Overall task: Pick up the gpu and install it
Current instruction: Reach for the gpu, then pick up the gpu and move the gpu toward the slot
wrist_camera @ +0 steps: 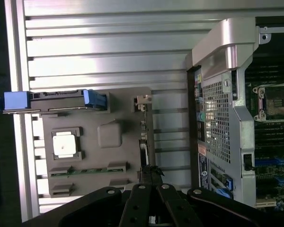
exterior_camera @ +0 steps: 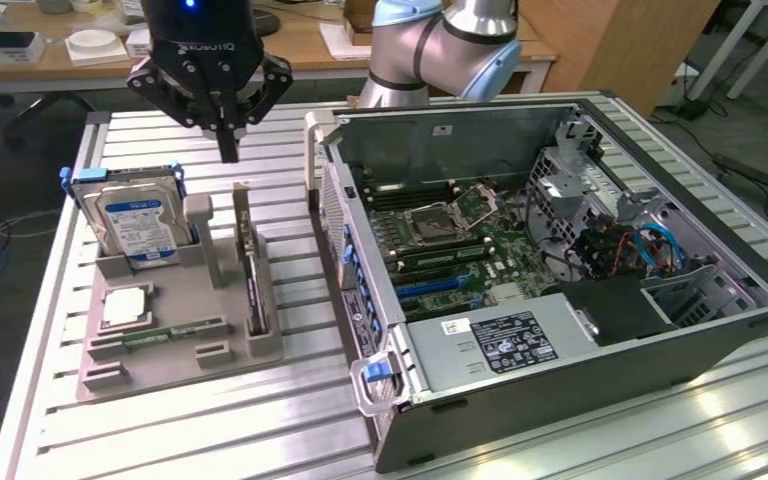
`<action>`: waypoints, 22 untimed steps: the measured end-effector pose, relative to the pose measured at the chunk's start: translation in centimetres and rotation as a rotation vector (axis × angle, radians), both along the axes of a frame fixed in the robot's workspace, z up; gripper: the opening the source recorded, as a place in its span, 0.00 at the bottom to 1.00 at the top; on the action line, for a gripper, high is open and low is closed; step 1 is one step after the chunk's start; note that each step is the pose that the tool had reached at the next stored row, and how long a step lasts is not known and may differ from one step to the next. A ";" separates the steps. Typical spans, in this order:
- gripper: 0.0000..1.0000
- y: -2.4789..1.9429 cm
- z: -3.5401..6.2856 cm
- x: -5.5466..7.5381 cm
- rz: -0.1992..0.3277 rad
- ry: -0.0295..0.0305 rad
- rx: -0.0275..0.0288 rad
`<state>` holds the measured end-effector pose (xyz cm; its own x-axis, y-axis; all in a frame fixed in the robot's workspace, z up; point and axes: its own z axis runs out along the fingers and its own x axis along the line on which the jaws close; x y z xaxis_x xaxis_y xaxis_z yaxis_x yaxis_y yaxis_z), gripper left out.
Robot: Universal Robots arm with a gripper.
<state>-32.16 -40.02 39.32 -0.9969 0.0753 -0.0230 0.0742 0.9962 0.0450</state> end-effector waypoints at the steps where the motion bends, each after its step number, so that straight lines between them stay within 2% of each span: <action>1: 0.10 0.00 0.00 -0.2 0.000 0.0000 0.0000; 17: 0.11 0.00 0.00 -0.3 0.000 0.0000 0.0000; 18: 0.17 0.00 0.00 -0.3 0.000 0.0000 0.0001; 19: 0.17 0.00 0.00 -0.3 0.000 0.0000 0.0000; 22: 0.35 0.00 0.00 -0.3 0.000 0.0000 0.0000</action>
